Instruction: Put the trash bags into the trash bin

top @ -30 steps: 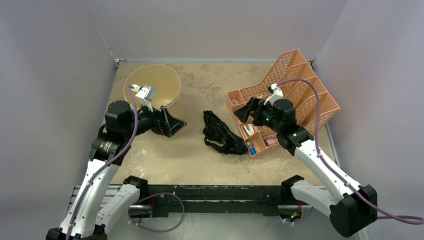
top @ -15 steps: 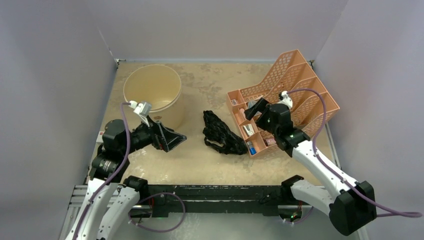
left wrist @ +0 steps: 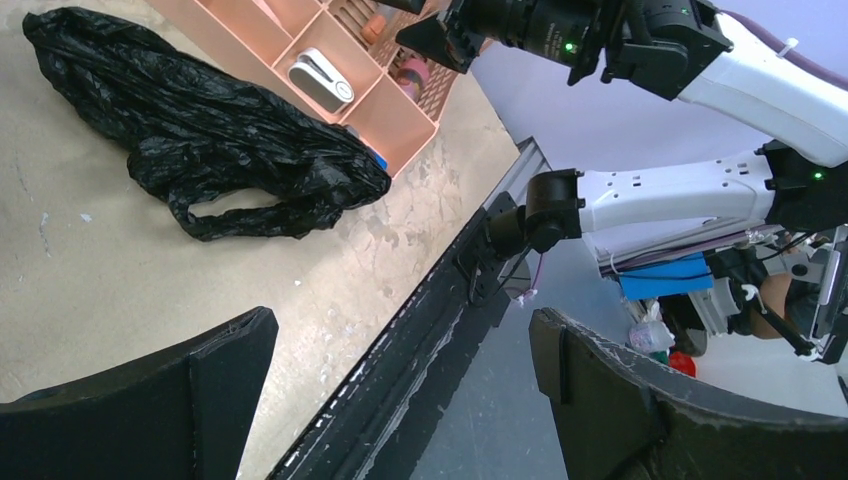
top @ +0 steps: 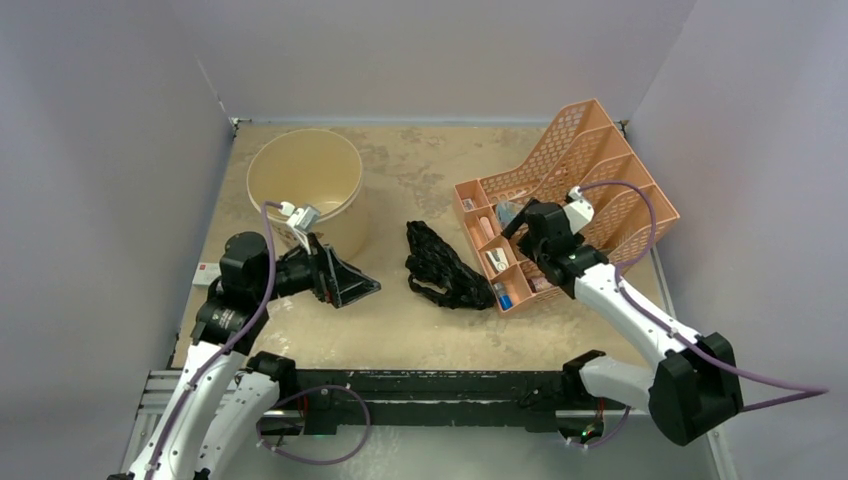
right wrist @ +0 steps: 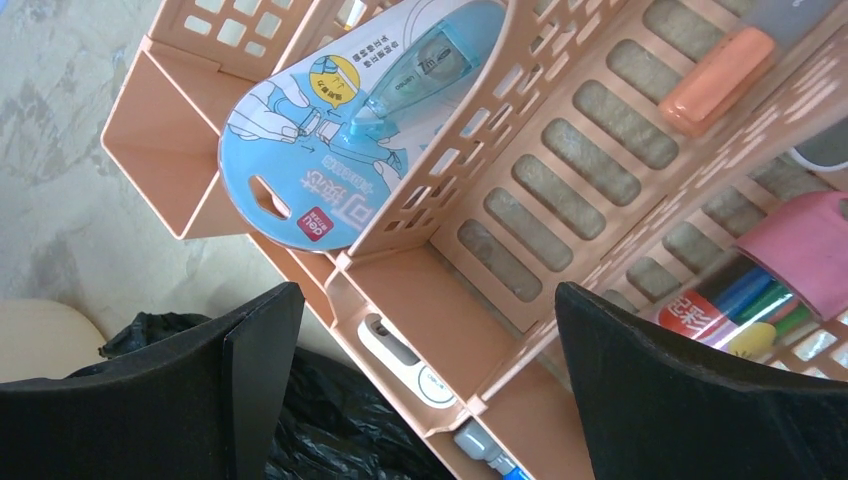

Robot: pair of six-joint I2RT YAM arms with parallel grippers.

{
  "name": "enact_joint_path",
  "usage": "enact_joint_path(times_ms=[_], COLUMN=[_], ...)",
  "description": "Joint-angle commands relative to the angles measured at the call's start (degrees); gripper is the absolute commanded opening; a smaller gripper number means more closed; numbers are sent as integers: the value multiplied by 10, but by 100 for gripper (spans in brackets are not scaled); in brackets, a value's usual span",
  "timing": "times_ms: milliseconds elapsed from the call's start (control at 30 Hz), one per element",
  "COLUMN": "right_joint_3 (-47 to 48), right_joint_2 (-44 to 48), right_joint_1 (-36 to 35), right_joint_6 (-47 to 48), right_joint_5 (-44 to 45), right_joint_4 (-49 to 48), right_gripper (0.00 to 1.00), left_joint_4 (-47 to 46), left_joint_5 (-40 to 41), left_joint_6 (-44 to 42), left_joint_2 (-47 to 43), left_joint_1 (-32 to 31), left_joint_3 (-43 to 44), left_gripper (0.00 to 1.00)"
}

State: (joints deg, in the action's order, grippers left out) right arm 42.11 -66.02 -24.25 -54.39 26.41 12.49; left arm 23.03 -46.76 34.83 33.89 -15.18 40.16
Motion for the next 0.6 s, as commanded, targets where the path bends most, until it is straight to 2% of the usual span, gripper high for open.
enact_joint_path(times_ms=[0, 100, 267, 433, 567], right_joint_3=[31, 25, -56, -50, -10], right_joint_2=[28, 51, 84, 28, -19], right_joint_1=[3, 3, 7, 39, 66], right_joint_6=[0, -22, -62, -16, -3], right_joint_5=[21, 20, 16, 8, 16], right_joint_4=[38, 51, -16, -80, -88], right_gripper=[99, 99, 99, 99, 99], left_joint_4=[-31, -32, -27, -19, -6], left_joint_5=[-13, -6, 1, 3, 2], left_joint_6=[-15, -18, -28, -36, -41], left_joint_2=[4, 6, 14, 16, 18], left_joint_1=[-2, -2, -2, -2, -2], left_joint_3=[-15, -19, -17, -13, -7], left_gripper=[100, 100, 100, 100, 100])
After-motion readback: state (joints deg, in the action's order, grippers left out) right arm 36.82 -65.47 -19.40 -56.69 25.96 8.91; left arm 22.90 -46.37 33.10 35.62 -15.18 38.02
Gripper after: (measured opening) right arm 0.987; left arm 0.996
